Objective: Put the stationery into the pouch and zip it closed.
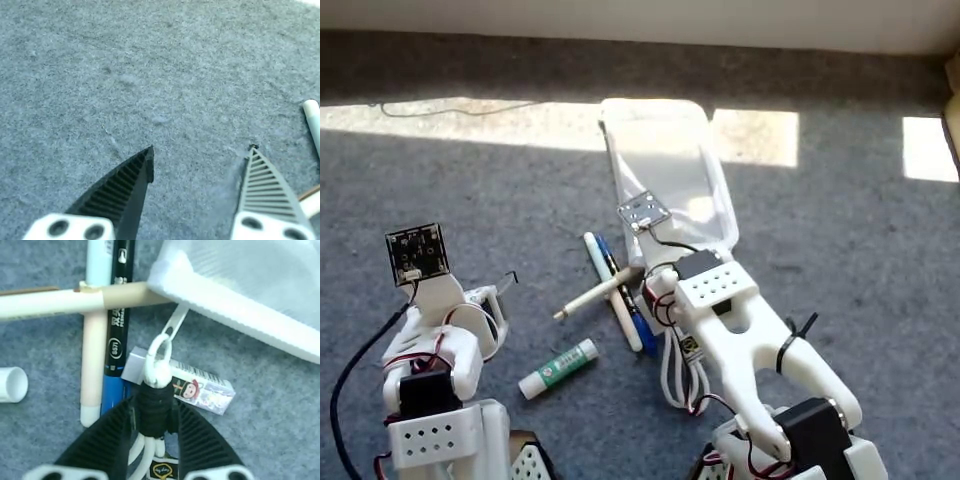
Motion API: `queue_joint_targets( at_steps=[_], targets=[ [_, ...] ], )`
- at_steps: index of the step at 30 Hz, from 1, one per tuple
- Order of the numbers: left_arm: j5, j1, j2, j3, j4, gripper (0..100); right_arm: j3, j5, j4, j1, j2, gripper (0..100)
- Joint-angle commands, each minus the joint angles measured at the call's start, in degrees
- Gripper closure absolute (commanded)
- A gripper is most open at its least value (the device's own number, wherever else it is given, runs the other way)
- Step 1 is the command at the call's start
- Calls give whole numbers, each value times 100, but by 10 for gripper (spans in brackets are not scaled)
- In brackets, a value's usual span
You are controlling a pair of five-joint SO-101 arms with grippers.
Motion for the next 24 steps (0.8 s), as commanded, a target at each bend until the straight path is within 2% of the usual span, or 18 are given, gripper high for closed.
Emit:
queue_joint_targets(
  at_steps=[1,5,9,18,24],
  targets=[
    [44,-31,-75,-66,-88,724,-57,-62,163,-66,-268,994],
    [53,-22,-75,-356,-62,716,-426,-53,444,-57,-646,994],
    [88,136,-31,-664,-53,664,-576,-53,725,-57,-1358,994],
    [62,1640,-22,-910,-97,659,-585,-62,840,-57,-2237,994],
    [53,2255,-75,-963,-105,659,-593,-62,831,-66,-2633,994]
  ],
)
